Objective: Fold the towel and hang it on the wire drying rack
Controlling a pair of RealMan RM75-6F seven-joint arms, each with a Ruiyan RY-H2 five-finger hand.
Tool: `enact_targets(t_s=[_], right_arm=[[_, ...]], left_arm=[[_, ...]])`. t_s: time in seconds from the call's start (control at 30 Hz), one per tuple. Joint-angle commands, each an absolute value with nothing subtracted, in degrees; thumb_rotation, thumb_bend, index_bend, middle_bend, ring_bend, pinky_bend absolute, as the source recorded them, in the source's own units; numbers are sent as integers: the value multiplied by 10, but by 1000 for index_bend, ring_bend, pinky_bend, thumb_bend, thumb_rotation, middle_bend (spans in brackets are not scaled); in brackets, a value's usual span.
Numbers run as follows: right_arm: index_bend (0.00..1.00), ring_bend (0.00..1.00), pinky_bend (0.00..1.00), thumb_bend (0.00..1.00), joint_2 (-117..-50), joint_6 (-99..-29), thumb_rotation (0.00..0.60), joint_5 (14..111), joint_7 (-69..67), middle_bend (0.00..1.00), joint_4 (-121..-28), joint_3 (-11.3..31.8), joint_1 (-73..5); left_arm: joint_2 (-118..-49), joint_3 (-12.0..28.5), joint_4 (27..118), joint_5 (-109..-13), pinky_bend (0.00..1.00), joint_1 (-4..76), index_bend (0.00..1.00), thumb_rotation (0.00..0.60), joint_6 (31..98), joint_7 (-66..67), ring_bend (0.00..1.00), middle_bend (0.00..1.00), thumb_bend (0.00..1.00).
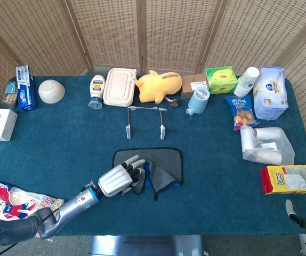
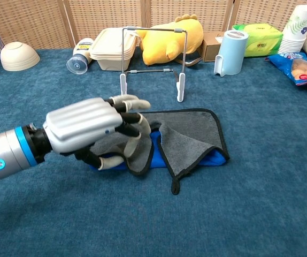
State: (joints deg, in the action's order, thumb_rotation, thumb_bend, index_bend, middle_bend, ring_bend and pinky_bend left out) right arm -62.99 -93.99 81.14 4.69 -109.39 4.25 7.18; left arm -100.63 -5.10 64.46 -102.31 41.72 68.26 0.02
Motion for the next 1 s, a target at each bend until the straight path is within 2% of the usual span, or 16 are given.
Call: enact_targets(t_s=[0.03,0.47,1.0], right_arm=[[121,0,0,352,-631,-937,600,810,46,46,-1092,43,71],[122,0,0,353,-638,-922,600,801,41,46,-1080,47,62],[121,0,0,352,-637,-918,600,797,33,47,-1074,47,62]], left_arm=[[-998,-41,657,-1008,0,413,663,600,685,-10,9,285,540],[-967,2,712,-942,0,399,655,600,675,6,7,278,536],[-981,28,716,-875,0,382,635,600,649,98,0,241,533]])
